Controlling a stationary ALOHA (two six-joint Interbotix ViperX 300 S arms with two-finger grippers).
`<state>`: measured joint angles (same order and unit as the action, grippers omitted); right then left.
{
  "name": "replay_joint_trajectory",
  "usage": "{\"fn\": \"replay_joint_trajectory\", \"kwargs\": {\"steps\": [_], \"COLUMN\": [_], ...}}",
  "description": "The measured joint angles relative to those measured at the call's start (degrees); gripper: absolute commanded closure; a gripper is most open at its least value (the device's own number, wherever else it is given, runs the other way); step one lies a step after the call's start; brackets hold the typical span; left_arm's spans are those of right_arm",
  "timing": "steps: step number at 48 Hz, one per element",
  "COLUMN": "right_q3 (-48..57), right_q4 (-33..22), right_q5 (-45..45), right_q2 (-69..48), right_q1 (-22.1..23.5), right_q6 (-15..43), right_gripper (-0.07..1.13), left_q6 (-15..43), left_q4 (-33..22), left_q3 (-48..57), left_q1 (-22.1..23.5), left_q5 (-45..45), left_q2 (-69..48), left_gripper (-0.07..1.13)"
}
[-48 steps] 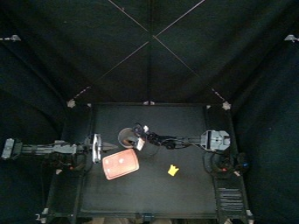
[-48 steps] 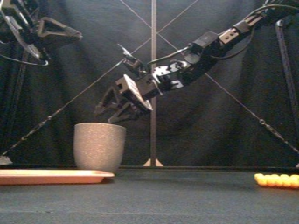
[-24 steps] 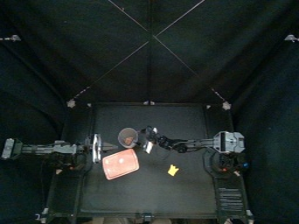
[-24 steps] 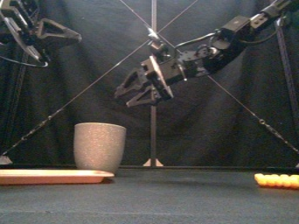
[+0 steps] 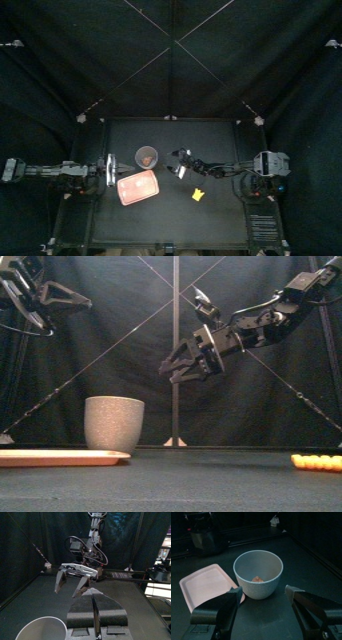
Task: Pick the pie then place it in the grey bowl
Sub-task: Drop pie in the grey bowl and return to neutral
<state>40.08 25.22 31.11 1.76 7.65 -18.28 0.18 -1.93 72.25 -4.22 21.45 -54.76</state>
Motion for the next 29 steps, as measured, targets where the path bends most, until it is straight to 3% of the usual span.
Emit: {"fn": "replay_joint_trajectory", "kwargs": {"steps": [29], "right_q3": [0.62], "right_q4": [-0.97], "right_q5": [-4.75], "right_q2": [0.0], "right_q1": [-2.46], "right_q6": [-0.18], "right_gripper": [0.06], "left_q6": [0.0], "left_q4": [0.0], "left_q3": [0.62], "left_q1": [0.0], "left_q5": [0.0], "left_q2": [0.0], "left_gripper": [1.05]}}
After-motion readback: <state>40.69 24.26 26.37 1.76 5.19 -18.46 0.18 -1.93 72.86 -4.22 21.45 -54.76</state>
